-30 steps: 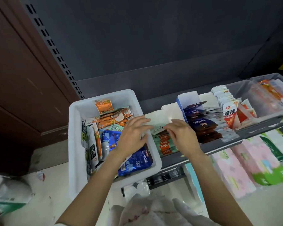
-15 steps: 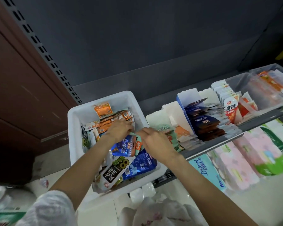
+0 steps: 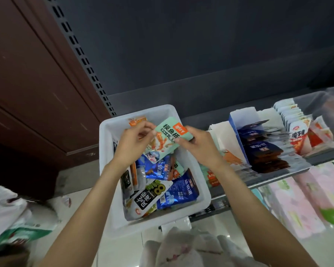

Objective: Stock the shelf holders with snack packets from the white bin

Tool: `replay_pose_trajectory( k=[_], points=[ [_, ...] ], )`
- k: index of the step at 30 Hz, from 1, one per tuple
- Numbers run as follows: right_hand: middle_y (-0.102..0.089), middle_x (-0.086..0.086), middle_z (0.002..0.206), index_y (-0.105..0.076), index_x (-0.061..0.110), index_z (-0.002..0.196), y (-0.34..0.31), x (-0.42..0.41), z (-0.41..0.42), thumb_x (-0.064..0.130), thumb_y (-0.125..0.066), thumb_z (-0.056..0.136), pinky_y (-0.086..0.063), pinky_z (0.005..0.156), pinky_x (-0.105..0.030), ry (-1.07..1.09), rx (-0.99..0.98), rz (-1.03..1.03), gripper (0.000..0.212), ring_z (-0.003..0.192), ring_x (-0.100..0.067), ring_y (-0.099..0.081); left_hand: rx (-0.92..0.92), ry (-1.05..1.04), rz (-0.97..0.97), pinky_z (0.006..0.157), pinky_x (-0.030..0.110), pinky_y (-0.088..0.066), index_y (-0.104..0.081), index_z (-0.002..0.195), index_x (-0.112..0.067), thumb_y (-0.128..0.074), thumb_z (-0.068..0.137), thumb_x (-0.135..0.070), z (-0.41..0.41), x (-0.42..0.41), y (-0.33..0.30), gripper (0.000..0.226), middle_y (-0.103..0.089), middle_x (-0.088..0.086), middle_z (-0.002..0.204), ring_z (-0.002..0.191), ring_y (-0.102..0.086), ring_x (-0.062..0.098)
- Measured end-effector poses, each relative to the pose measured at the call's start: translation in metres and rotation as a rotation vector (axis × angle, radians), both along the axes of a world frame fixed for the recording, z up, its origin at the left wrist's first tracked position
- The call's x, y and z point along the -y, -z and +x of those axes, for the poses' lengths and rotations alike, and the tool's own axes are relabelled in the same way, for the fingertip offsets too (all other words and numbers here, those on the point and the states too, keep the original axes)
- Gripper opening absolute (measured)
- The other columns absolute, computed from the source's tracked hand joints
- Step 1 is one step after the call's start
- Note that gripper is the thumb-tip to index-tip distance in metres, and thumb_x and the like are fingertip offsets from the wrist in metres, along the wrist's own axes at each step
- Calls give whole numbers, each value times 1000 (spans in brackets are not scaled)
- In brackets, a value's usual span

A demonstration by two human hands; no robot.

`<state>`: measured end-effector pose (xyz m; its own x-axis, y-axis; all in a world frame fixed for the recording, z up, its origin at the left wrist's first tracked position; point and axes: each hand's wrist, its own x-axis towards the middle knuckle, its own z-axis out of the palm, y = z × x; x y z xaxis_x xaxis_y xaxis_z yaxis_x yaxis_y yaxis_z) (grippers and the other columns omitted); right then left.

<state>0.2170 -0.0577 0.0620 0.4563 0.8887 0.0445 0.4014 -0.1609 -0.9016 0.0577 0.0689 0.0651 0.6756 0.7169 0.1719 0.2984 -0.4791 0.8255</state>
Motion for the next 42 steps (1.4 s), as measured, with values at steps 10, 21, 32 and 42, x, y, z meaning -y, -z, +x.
replay_pose_trajectory(
  k=[10,21,32,42],
  points=[
    [-69,3,93,-69,11,97,-20,83,72,9,-62,90,-51,77,-19,308,426,309,10,85,-7,-64,179,246,41,76,18,-51,-66,90,-22,-67,86,-12,90,63,-31,10,-67,-14,86,82,-64,-1],
    [-68,-5,105,-67,7,108,18,80,64,-1,-55,90,-51,82,-23,117,626,200,24,91,-12,-64,-9,39,398,84,30,-40,-71,87,-23,-67,81,-21,78,63,37,7,-71,-11,87,84,-62,10],
    [-55,-4,135,-51,13,133,58,76,65,34,-22,90,-20,113,-40,-206,750,-448,57,140,-25,-27,-348,218,391,112,41,-17,-65,117,-26,-60,87,-26,62,75,66,30,-57,-9,128,128,-40,16],
    [-68,-1,109,-58,18,124,16,41,-10,14,-50,95,-53,81,-33,-225,475,-41,31,91,-16,-64,-124,-368,318,63,18,-40,-62,96,-19,-61,87,-22,-31,84,48,10,-62,-15,80,73,-55,4]
  ],
)
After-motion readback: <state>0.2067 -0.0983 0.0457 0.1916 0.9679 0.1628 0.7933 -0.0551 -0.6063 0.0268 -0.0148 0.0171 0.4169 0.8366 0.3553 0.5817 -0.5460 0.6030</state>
